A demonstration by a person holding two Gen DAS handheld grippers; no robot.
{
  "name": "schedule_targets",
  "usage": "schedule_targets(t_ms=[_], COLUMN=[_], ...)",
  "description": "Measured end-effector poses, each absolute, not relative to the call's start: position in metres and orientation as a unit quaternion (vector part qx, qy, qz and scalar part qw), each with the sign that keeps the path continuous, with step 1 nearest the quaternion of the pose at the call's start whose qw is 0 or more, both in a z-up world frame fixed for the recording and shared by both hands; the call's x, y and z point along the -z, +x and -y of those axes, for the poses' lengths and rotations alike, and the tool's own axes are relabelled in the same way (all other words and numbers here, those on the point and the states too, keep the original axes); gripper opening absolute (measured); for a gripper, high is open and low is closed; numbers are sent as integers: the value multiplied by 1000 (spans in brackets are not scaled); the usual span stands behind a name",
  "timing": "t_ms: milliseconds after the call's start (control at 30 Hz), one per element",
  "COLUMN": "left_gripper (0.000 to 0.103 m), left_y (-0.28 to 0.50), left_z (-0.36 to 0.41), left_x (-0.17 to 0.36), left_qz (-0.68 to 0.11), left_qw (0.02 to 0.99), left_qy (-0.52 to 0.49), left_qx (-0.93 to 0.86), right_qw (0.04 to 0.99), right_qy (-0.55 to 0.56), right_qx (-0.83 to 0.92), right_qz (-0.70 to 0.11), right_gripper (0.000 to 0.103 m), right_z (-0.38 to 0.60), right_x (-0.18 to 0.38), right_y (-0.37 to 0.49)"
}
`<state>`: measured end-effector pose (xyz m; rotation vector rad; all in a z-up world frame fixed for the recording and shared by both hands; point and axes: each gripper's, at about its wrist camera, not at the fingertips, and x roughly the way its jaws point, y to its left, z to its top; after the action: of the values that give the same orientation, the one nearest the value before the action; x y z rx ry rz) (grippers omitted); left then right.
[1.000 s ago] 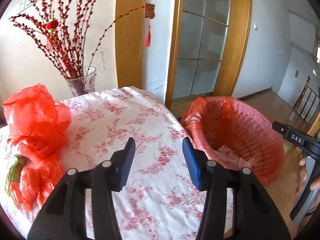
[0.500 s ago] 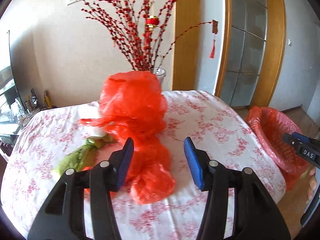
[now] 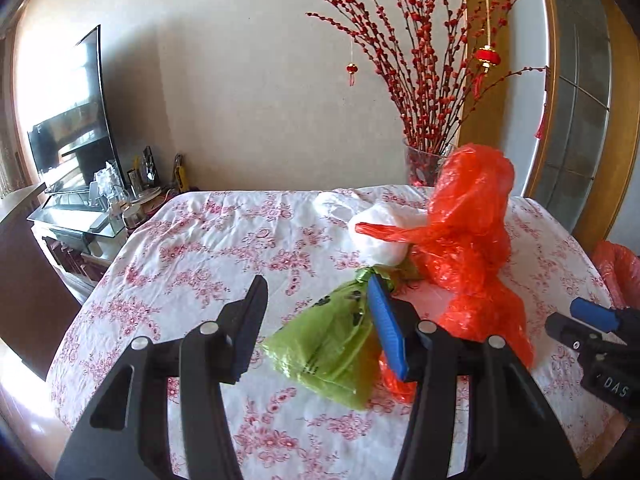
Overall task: Collect trash
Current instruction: 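Move both open tools back over the table, then close the right tool on a red bag while the left tool reaches the light green bag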
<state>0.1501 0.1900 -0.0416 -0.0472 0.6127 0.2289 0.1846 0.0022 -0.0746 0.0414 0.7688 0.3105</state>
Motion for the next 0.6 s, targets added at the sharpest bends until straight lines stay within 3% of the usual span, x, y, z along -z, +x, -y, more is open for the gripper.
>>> schedule_targets(t_ms=[333,400,500,600], left_gripper=[52,52,52,52], left_y=[164,168,174,181], left_z=[-214,-214,-210,-203], left_x=[53,55,57,60], left_qz=[-317,-320,-325,-333], left_qw=[940,940,939,937], left_qy=[-46,-46,-44,-36], left_qx=[-114,-110,-103,-94], right_qw=[890,894,897,898], right_qy=[7,-7,-30,-26], right_qx=[-173,-170,-171,-169], right_qz=[-421,-414,-406,-405], right_gripper=[51,44,15,10], right_z=[-33,-37,-41,-36], right_x=[98,101,102,100], right_y=[210,209,207,204])
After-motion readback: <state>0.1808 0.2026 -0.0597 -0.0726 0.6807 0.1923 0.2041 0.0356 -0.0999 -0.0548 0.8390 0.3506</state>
